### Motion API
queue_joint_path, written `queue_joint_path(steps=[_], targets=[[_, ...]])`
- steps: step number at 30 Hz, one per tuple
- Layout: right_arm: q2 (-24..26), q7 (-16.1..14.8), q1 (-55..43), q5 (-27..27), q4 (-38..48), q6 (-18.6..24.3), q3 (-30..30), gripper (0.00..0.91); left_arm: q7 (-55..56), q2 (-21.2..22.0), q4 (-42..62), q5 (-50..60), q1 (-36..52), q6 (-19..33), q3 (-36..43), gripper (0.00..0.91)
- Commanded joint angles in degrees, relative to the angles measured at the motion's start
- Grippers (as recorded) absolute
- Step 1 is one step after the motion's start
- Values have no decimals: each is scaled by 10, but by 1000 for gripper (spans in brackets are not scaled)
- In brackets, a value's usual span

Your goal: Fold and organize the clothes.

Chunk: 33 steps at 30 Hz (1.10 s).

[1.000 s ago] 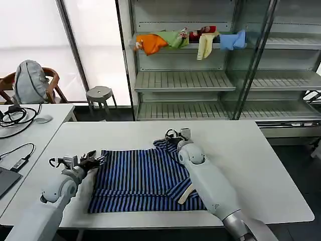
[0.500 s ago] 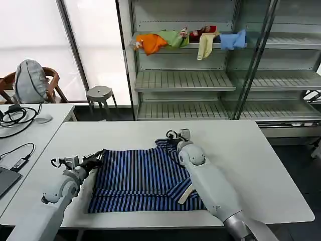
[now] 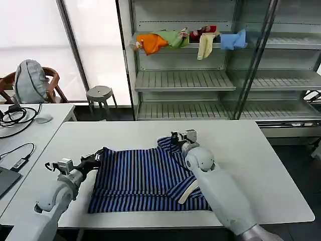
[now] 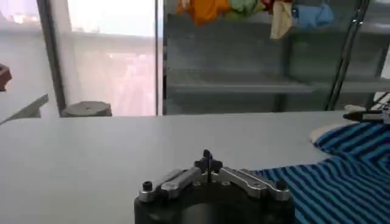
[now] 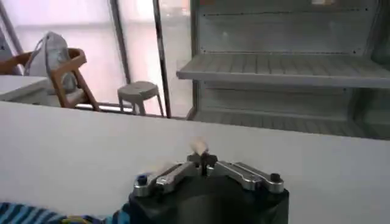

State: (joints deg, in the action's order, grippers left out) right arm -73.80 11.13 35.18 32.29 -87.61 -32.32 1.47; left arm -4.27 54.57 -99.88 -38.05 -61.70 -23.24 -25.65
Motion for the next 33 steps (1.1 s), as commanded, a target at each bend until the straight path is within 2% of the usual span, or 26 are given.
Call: queue_joint_path(steps=[1, 7, 20, 33], targets=[[57, 4, 124, 12, -173, -8, 58, 0, -3, 3, -81, -6, -85, 8, -44, 20], [73, 1, 193, 15, -234, -7, 85, 0, -5, 5, -115, -7, -150, 14, -71, 20], [76, -3, 290, 13, -304, -5, 111, 0, -19, 18, -134, -12, -221, 22, -118, 20], [78, -4, 303, 2, -297, 0, 122, 0, -19, 19, -161, -9, -246, 21, -119, 20]])
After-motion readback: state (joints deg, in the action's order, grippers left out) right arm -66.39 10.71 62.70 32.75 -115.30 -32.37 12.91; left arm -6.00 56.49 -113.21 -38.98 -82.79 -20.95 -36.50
